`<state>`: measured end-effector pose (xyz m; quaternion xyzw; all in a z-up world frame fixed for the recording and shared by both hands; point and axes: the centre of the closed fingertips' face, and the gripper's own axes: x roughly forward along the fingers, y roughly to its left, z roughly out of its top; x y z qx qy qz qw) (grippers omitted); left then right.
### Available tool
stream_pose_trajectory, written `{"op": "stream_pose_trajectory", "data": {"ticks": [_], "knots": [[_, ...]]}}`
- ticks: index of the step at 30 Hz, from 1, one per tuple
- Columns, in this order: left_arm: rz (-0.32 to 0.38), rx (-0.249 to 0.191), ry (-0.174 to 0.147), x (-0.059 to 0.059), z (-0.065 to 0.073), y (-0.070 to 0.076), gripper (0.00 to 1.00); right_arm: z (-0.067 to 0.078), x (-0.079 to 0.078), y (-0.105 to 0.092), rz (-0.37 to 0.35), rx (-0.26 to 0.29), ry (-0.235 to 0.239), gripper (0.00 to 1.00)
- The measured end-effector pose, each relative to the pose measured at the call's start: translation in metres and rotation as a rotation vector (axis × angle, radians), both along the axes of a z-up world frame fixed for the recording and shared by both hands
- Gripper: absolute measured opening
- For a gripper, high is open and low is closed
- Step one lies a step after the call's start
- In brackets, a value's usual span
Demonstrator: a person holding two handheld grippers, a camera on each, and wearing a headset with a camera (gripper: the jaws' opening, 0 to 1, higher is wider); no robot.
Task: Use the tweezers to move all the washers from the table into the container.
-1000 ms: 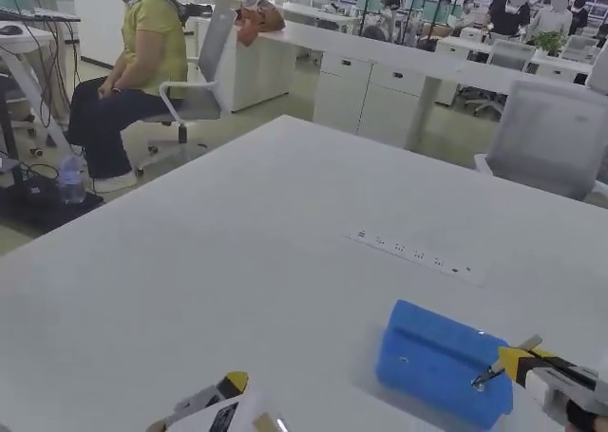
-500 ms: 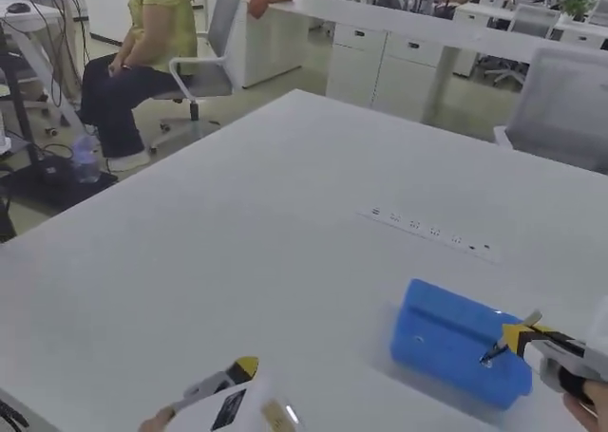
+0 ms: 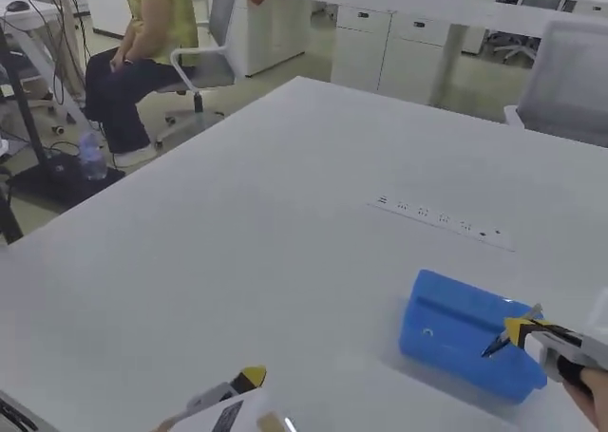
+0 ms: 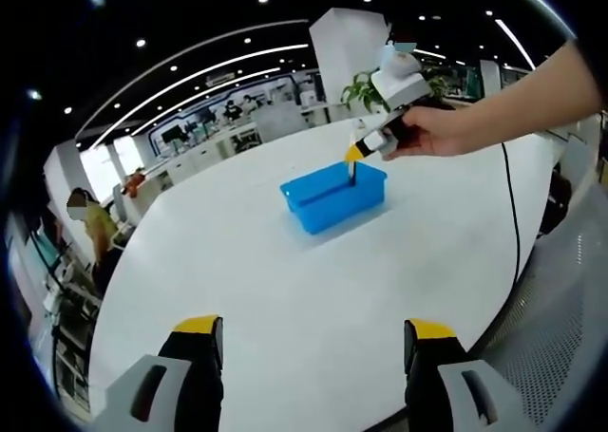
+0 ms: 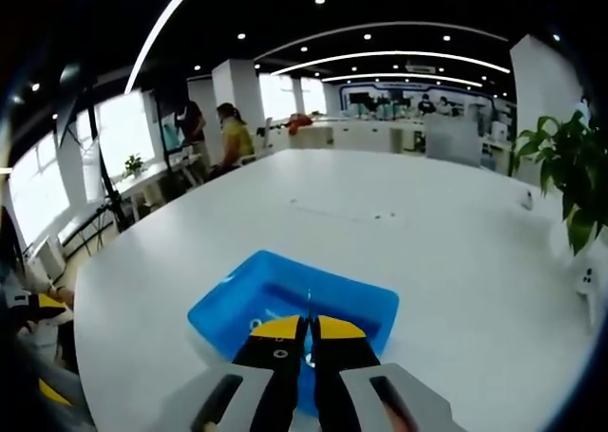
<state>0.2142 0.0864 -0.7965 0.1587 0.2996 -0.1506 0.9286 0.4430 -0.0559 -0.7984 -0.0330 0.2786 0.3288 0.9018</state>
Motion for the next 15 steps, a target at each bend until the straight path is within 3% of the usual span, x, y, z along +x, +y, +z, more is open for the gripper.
{"op": "stream_pose_trajectory", "data": {"ticks": [7, 15], "knots": [[-0.017, -0.004, -0.004, -0.0006, 0.0015, -0.0036, 0.77, -0.0013, -0.001, -0.0003, 0.002, -0.007, 0.0, 0.0], [0.006, -0.053, -0.016, 0.0023, 0.0096, -0.0011, 0.73, -0.0011, -0.0025, 0.0011, 0.004, 0.002, 0.016, 0.01]]}}
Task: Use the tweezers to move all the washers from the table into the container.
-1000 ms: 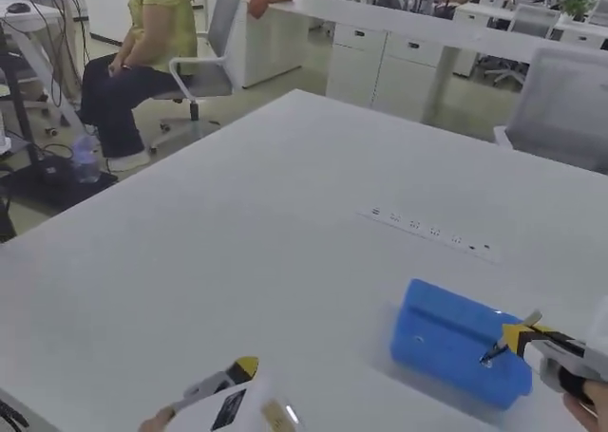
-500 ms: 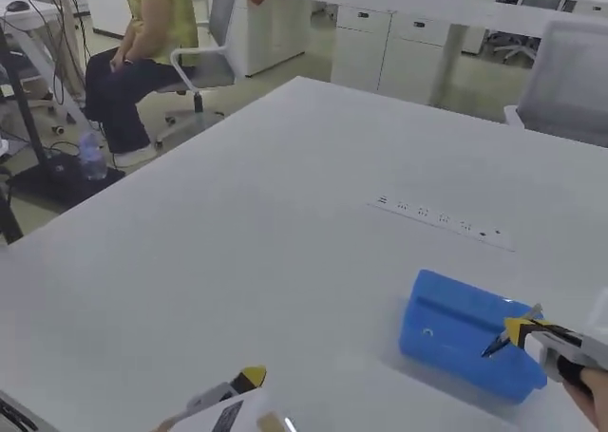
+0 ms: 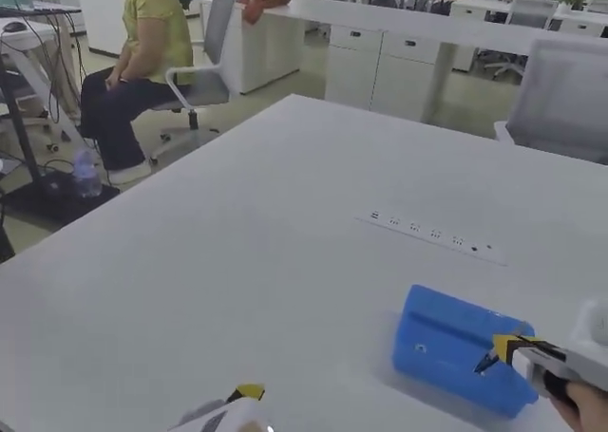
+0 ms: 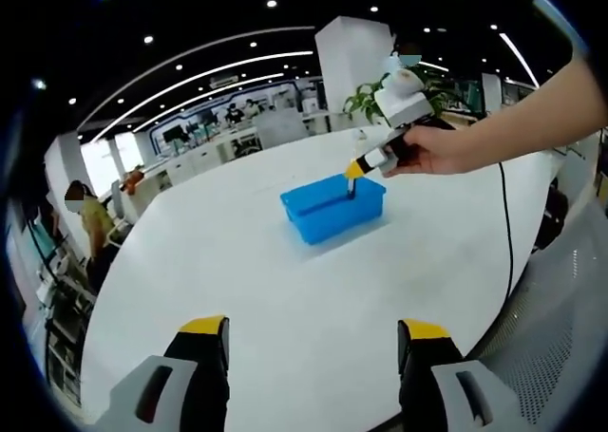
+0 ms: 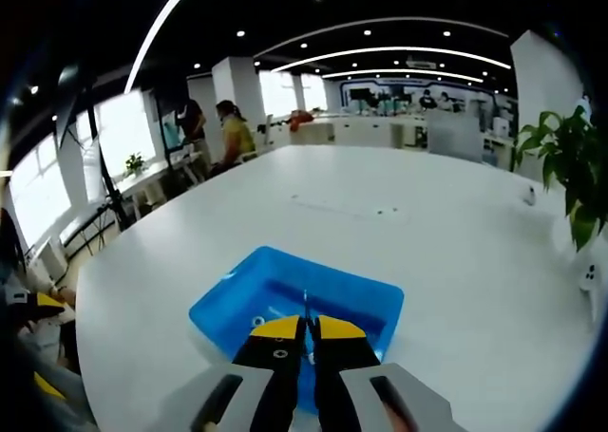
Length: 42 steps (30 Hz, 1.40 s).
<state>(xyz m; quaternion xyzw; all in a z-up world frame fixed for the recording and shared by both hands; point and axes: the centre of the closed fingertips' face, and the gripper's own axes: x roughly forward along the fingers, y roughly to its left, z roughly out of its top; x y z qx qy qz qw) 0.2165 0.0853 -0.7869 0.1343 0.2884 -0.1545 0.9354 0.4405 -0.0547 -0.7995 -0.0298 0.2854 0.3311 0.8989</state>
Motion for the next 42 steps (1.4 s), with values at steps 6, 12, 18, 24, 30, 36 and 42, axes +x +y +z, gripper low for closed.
{"op": "stream_pose_trajectory", "data": {"ticks": [6, 12, 18, 24, 30, 36, 42], "knots": [[-0.003, -0.03, -0.009, 0.005, 0.013, -0.001, 0.7, 0.006, -0.002, 0.003, 0.013, 0.005, -0.017, 0.01], [-0.016, -0.061, -0.033, 0.014, 0.031, -0.005, 0.62, 0.026, -0.004, -0.001, 0.027, 0.02, -0.07, 0.01], [-0.084, -0.066, -0.056, 0.022, 0.051, -0.018, 0.54, 0.053, -0.02, 0.0, 0.081, 0.035, -0.144, 0.01], [-0.159, -0.099, -0.052, 0.028, 0.068, -0.036, 0.5, 0.075, -0.053, 0.003, 0.174, 0.033, -0.198, 0.01], [-0.244, -0.182, -0.031, 0.035, 0.089, -0.055, 0.48, 0.09, -0.094, 0.011, 0.258, 0.058, -0.204, 0.01], [-0.347, -0.287, -0.024, 0.041, 0.112, -0.076, 0.44, 0.098, -0.132, 0.018, 0.346, 0.056, -0.191, 0.01], [-0.46, -0.345, -0.046, 0.043, 0.136, -0.096, 0.44, 0.111, -0.165, 0.025, 0.424, 0.073, -0.172, 0.01]]}}
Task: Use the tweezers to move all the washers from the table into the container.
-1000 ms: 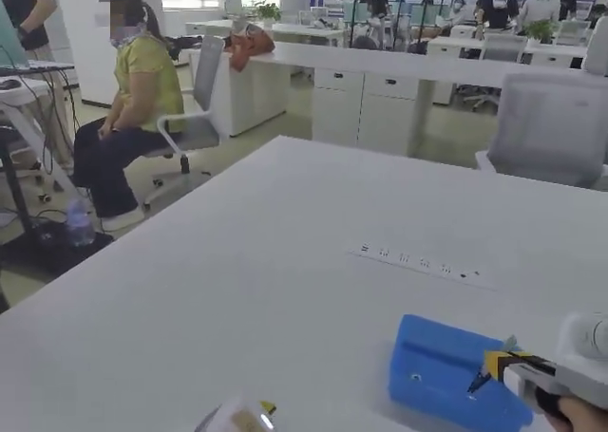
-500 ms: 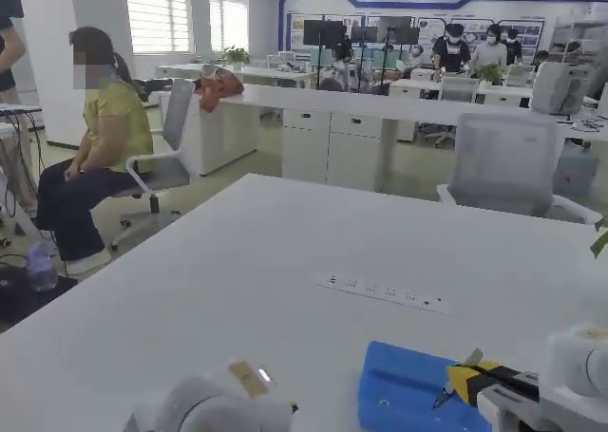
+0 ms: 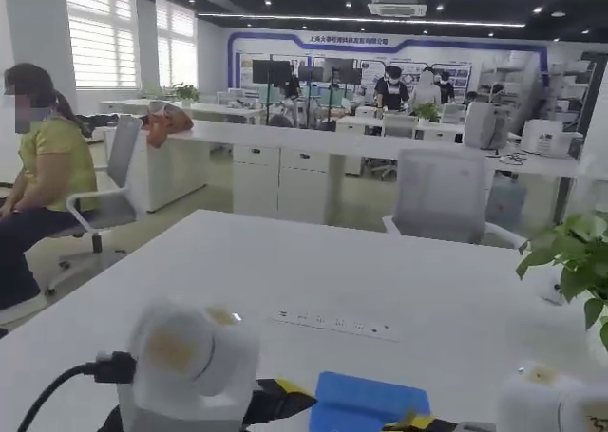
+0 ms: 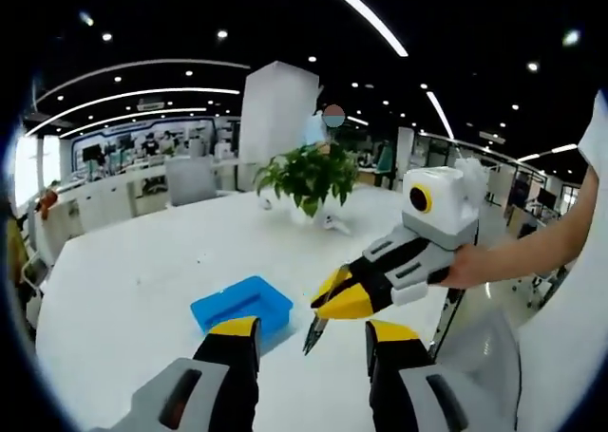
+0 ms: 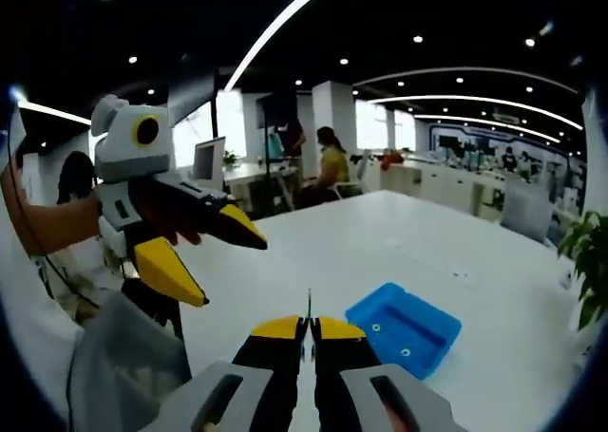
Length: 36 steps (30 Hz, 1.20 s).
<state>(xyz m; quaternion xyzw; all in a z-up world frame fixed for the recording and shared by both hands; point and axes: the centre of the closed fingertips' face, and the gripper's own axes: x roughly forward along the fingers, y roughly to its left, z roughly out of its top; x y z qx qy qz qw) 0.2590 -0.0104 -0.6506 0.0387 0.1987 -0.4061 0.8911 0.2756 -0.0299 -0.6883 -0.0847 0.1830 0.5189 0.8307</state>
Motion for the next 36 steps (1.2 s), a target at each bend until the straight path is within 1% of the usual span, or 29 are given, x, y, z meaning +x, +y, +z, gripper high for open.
{"op": "stream_pose_trajectory", "data": {"ticks": [2, 3, 4, 5, 6, 7, 10, 11, 12, 13, 15, 16, 17, 18, 19, 20, 21, 22, 24, 26, 27, 28, 29, 30, 32, 34, 36], "knots": [[-0.06, -0.009, -0.004, -0.004, 0.005, -0.008, 0.48, 0.004, -0.009, 0.001, 0.014, -0.001, 0.008, 0.01], [-0.091, 0.004, -0.019, -0.005, 0.008, -0.012, 0.52, 0.005, -0.012, 0.001, 0.022, 0.003, 0.012, 0.01], [-0.113, 0.019, -0.024, -0.006, 0.008, -0.015, 0.54, 0.006, -0.015, 0.002, 0.028, 0.007, 0.017, 0.01], [-0.144, 0.043, -0.025, -0.008, 0.007, -0.018, 0.55, 0.007, -0.019, 0.003, 0.036, 0.012, 0.031, 0.01], [-0.162, 0.048, -0.022, -0.01, 0.007, -0.021, 0.54, 0.007, -0.023, 0.004, 0.045, 0.015, 0.042, 0.01], [-0.174, 0.044, -0.019, -0.011, 0.008, -0.023, 0.54, 0.007, -0.027, 0.006, 0.063, 0.016, 0.051, 0.01], [-0.243, 0.031, -0.005, -0.018, 0.009, -0.034, 0.52, 0.005, -0.037, 0.011, 0.105, 0.01, 0.072, 0.01], [-0.263, 0.022, 0.008, -0.02, 0.008, -0.036, 0.49, 0.005, -0.038, 0.011, 0.106, 0.01, 0.074, 0.01], [-0.285, 0.021, 0.018, -0.022, 0.007, -0.038, 0.43, 0.006, -0.039, 0.011, 0.108, 0.012, 0.075, 0.01], [-0.31, 0.002, 0.025, -0.025, 0.008, -0.04, 0.42, 0.006, -0.041, 0.011, 0.11, 0.011, 0.073, 0.01], [-0.329, -0.01, 0.05, -0.028, 0.008, -0.041, 0.39, 0.006, -0.044, 0.009, 0.118, 0.014, 0.078, 0.01], [-0.37, -0.015, 0.059, -0.034, 0.008, -0.043, 0.37, 0.006, -0.047, 0.008, 0.123, 0.017, 0.082, 0.01], [-0.388, -0.013, 0.06, -0.037, 0.008, -0.044, 0.33, 0.007, -0.049, 0.007, 0.129, 0.021, 0.084, 0.01], [-0.383, -0.011, 0.059, -0.037, 0.008, -0.044, 0.31, 0.007, -0.051, 0.007, 0.133, 0.018, 0.083, 0.01], [-0.398, 0.001, 0.042, -0.038, 0.008, -0.045, 0.28, 0.006, -0.055, 0.006, 0.147, 0.015, 0.083, 0.01], [-0.407, 0.005, 0.035, -0.038, 0.009, -0.045, 0.24, 0.006, -0.057, 0.006, 0.154, 0.015, 0.085, 0.01], [-0.409, 0.003, 0.035, -0.038, 0.009, -0.046, 0.22, 0.006, -0.061, 0.006, 0.167, 0.015, 0.087, 0.01], [-0.433, -0.01, 0.042, -0.042, 0.01, -0.049, 0.2, 0.006, -0.063, 0.007, 0.176, 0.011, 0.087, 0.01], [-0.464, -0.037, 0.069, -0.048, 0.012, -0.052, 0.19, 0.007, -0.067, 0.006, 0.186, 0.004, 0.08, 0.01], [-0.478, -0.033, 0.063, -0.049, 0.012, -0.052, 0.17, 0.008, -0.07, 0.006, 0.198, 0.005, 0.075, 0.01], [-0.489, -0.03, 0.049, -0.049, 0.012, -0.053, 0.16, 0.008, -0.071, 0.006, 0.202, 0.003, 0.075, 0.01], [-0.492, -0.037, 0.044, -0.05, 0.013, -0.053, 0.14, 0.008, -0.071, 0.006, 0.204, 0.0, 0.074, 0.01], [-0.501, -0.048, 0.053, -0.051, 0.014, -0.054, 0.12, 0.007, -0.073, 0.006, 0.209, -0.003, 0.073, 0.01], [-0.51, -0.049, 0.056, -0.052, 0.014, -0.054, 0.1, 0.007, -0.075, 0.006, 0.22, -0.008, 0.072, 0.01], [-0.535, -0.042, 0.057, -0.056, 0.014, -0.055, 0.09, 0.005, -0.078, 0.006, 0.232, -0.02, 0.066, 0.01], [-0.571, -0.009, 0.074, -0.062, 0.01, -0.053, 0.08, 0.005, -0.081, 0.007, 0.253, -0.032, 0.062, 0.01], [-0.59, 0.018, 0.076, -0.065, 0.006, -0.053, 0.07, 0.003, -0.082, 0.008, 0.257, -0.047, 0.056, 0.01]]}}
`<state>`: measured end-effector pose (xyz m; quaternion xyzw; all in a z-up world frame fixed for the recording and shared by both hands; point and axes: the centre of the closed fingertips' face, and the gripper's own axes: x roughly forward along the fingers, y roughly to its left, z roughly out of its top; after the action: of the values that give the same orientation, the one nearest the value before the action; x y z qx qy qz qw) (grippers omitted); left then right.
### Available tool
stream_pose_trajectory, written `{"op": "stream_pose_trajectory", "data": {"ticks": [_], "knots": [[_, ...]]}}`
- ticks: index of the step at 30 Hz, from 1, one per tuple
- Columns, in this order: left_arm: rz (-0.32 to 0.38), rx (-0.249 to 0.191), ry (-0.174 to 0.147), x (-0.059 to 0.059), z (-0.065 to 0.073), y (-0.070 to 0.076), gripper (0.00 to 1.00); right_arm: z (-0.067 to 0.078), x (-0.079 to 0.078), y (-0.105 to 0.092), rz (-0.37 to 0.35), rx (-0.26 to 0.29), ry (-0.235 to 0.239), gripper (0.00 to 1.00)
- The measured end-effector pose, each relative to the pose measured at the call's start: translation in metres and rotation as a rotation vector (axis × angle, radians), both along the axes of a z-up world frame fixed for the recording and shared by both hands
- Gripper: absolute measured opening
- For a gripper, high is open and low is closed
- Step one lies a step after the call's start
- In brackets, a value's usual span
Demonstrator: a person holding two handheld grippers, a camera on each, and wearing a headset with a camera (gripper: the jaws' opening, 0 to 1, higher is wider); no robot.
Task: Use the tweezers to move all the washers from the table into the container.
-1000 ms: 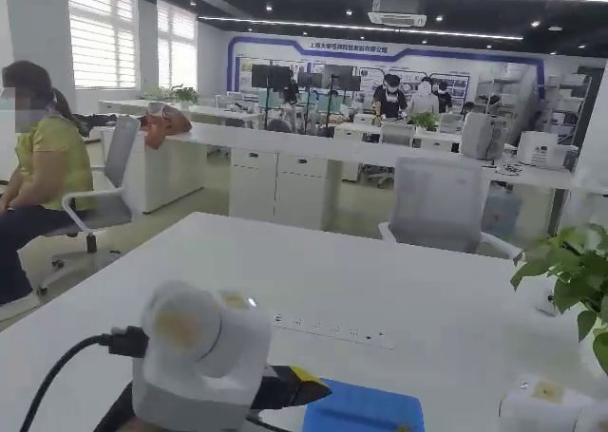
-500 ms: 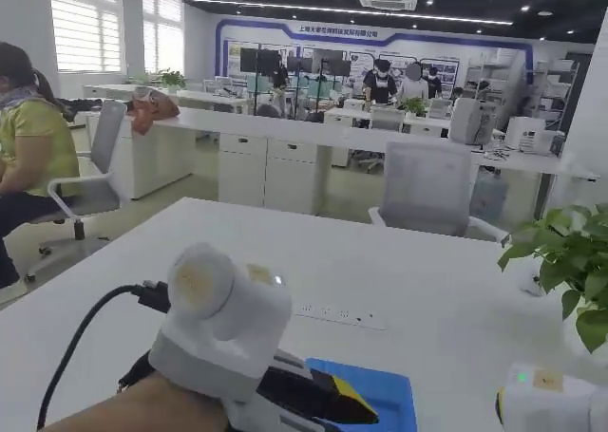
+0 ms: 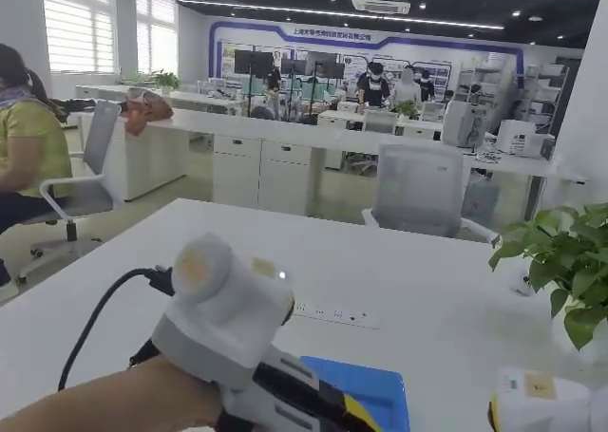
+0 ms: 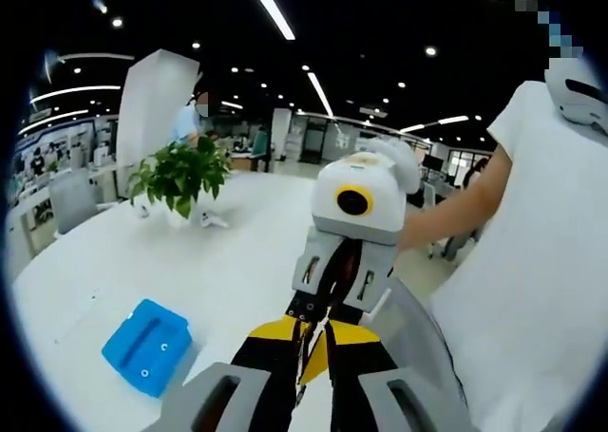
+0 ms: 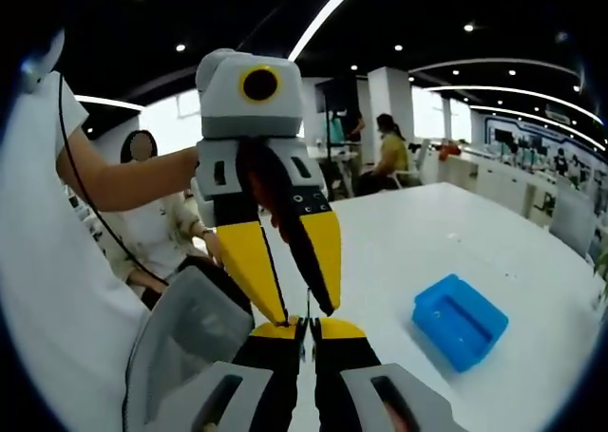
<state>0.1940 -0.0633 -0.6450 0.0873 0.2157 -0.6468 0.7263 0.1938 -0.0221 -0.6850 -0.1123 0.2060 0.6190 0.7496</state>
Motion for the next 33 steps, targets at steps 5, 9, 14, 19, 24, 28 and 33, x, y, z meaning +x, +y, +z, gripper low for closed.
{"op": "stream_pose_trajectory", "data": {"ticks": [5, 9, 14, 19, 24, 28, 33], "knots": [[-0.016, -0.002, -0.005, -0.002, -0.003, 0.001, 0.0, -0.004, -0.005, 0.0, 0.026, -0.028, -0.011, 0.01], [-0.043, 0.024, -0.034, -0.005, -0.008, 0.002, 0.0, -0.009, -0.008, -0.001, 0.039, -0.059, -0.026, 0.01], [-0.033, 0.055, -0.072, -0.005, -0.011, 0.001, 0.0, -0.012, -0.01, -0.002, 0.032, -0.055, -0.015, 0.02], [-0.032, 0.104, -0.1, -0.003, -0.013, 0.006, 0.0, -0.014, -0.008, 0.002, 0.018, -0.045, -0.007, 0.03], [-0.024, 0.102, -0.098, 0.0, -0.01, 0.012, 0.0, -0.011, -0.006, 0.008, 0.009, -0.011, -0.007, 0.03], [-0.026, 0.094, -0.096, 0.001, -0.005, 0.011, 0.0, -0.017, -0.004, 0.007, -0.009, -0.001, 0.048, 0.05], [-0.048, 0.088, -0.093, -0.002, 0.001, 0.008, 0.0, -0.027, -0.008, 0.003, -0.01, -0.018, 0.073, 0.06]]}}
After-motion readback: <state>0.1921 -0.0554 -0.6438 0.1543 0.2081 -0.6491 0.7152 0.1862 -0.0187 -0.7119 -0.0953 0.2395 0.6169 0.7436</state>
